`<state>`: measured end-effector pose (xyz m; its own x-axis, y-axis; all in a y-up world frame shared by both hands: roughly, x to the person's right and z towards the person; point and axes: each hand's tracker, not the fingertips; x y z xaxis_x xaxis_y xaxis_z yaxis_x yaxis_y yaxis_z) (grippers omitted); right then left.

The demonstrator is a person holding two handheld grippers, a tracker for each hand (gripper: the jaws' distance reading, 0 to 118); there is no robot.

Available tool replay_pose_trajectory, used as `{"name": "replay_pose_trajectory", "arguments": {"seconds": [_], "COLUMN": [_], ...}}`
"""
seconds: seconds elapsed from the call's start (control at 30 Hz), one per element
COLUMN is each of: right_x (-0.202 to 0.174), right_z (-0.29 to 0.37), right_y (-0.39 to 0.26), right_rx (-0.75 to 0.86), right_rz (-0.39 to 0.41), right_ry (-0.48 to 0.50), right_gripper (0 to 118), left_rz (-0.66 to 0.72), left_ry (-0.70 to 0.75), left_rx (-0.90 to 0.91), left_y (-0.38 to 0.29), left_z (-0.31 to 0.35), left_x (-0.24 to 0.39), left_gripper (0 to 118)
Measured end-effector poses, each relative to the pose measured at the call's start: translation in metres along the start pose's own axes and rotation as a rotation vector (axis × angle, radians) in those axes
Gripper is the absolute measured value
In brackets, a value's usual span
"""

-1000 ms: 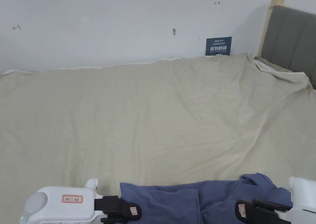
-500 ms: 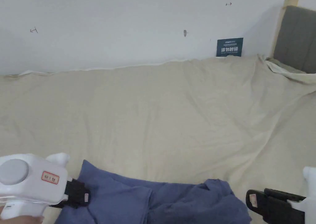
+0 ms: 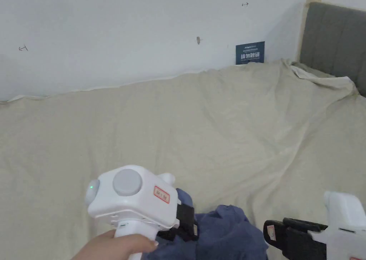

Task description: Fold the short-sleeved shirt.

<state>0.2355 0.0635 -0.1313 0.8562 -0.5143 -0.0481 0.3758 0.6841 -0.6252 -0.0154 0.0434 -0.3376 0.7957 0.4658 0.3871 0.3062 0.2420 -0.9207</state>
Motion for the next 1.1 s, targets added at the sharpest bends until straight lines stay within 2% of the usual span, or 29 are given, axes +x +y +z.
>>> {"name": "replay_pose_trajectory", "arguments": {"seconds": [0.13,0.17,0.23,0.27,0.3,0.33,0.4,0.5,0.57,0.63,0.67,0.7,0.73,0.77,0.87,0.93,1.0,1.1], "right_x": [0.012,0.018,0.027,0.032,0.036,0.041,0.048,0.052,0.055,0.057,0.057,0.057,0.058,0.059,0.058,0.058,0.059,0.061], "right_z": [0.015,0.018,0.023,0.026,0.027,0.029,0.032,0.035,0.036,0.036,0.036,0.035,0.035,0.035,0.035,0.035,0.035,0.035], "right_y": [0.001,0.001,0.001,0.001,0.001,0.000,-0.001,-0.001,-0.001,-0.002,-0.002,-0.002,-0.003,-0.003,-0.003,-0.004,-0.005,-0.005], "right_rx": [0.027,0.031,0.040,0.045,0.047,0.049,0.055,0.061,0.064,0.069,0.069,0.069,0.070,0.070,0.065,0.062,0.055,0.047], "right_rz": [-0.031,-0.046,-0.068,-0.078,-0.086,-0.100,-0.119,-0.123,-0.125,-0.131,-0.133,-0.134,-0.135,-0.137,-0.137,-0.136,-0.138,-0.168], "right_ry": [-0.019,-0.024,-0.039,-0.044,-0.046,-0.046,-0.048,-0.061,-0.063,-0.059,-0.057,-0.056,-0.055,-0.053,-0.050,-0.051,-0.053,-0.039], "right_gripper": [0,0,0,0,0,0,0,0,0,0,0,0,0,0,0,0,0,0], "left_rz": [-0.013,-0.019,0.009,0.039,0.049,0.055,0.052,0.022,-0.024,-0.085,-0.112,-0.123,-0.130,-0.119,-0.113,-0.121,-0.121,-0.161], "left_ry": [-0.054,-0.072,-0.215,-0.357,-0.455,-0.530,-0.522,-0.341,-0.168,-0.008,0.046,0.061,0.062,0.022,0.057,0.006,0.014,0.050], "left_rx": [-0.094,-0.092,-0.084,-0.051,-0.052,-0.030,0.036,0.098,0.127,0.080,0.040,0.036,0.025,0.022,-0.007,-0.051,-0.060,-0.072], "left_y": [0.010,0.011,0.010,0.009,0.010,0.010,0.006,0.004,-0.001,-0.006,-0.010,-0.014,-0.018,-0.016,-0.020,-0.018,-0.017,-0.005], "left_z": [-0.045,-0.053,-0.056,-0.055,-0.052,-0.044,-0.024,0.005,0.019,0.019,0.013,0.008,0.002,-0.008,-0.035,-0.053,-0.070,-0.096], "left_x": [0.035,0.039,0.040,0.040,0.039,0.036,0.033,0.024,0.018,0.020,0.019,0.018,0.017,0.015,0.028,0.038,0.054,0.068], "left_gripper": [14,26,74,97,102,102,102,102,102,101,94,77,42,0,0,0,0,0]}}
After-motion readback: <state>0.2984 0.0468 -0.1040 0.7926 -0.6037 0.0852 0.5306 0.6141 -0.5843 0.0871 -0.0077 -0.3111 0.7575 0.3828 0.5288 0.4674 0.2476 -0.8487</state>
